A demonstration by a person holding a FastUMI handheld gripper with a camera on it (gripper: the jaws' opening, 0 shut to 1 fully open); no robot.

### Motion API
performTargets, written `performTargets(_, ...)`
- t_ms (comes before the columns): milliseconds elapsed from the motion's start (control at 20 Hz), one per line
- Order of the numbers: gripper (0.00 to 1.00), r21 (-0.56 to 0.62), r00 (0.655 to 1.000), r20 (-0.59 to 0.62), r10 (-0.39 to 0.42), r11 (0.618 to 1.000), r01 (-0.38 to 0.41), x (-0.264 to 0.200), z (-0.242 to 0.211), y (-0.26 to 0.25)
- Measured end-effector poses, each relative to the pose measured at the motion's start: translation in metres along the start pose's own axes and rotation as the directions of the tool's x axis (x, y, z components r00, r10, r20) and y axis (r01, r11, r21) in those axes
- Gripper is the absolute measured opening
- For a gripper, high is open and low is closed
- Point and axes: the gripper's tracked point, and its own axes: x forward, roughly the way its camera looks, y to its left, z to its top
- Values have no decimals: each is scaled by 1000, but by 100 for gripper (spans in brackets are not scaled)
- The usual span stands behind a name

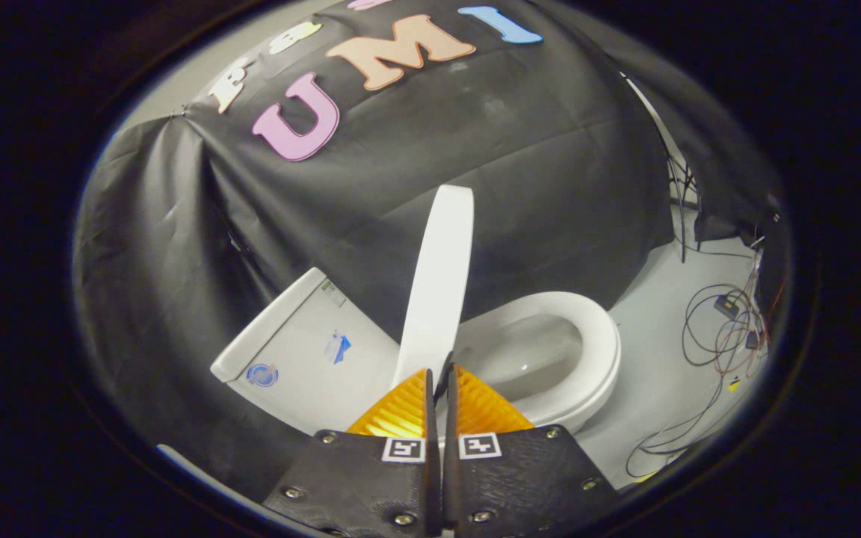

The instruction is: Open the toilet lid.

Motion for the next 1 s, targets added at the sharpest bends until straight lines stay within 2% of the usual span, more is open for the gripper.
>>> performTargets(350,3,-90,998,19,-61,994,62,0,1,2)
performTargets(600,3,-64,1000,15,-10,998,11,-1,4,16)
performTargets(1000,4,-124,999,34,23,992,-19,-3,10,45)
